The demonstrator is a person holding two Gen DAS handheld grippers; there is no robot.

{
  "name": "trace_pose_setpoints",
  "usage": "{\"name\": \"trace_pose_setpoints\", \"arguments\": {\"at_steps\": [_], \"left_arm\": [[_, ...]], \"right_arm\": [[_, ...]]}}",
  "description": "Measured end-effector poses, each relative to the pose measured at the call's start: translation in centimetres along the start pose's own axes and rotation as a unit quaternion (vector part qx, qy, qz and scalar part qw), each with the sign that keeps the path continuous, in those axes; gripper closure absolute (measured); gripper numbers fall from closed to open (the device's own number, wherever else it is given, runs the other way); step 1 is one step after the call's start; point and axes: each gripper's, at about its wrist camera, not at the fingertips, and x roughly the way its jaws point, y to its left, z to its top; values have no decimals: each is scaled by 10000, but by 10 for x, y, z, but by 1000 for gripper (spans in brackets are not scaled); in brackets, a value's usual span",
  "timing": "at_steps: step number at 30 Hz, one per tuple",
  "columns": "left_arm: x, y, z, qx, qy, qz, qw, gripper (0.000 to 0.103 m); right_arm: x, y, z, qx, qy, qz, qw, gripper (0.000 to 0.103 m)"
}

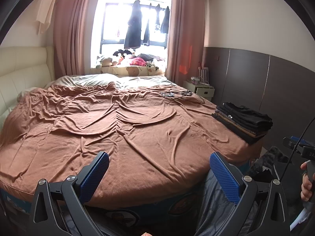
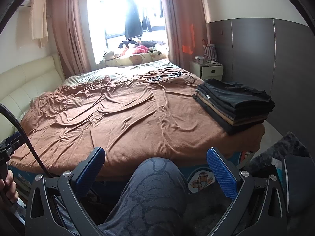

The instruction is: Fold small clothes

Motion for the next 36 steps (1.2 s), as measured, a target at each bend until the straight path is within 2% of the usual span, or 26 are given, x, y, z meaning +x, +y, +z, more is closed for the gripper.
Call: {"name": "trace_pose_setpoints", "arguments": {"at_steps": [36], "left_arm": [[-2, -1, 0, -3, -23, -9, 10000, 0]], "right_arm": [[-3, -5, 1, -21, -49, -8, 10000, 0]]}}
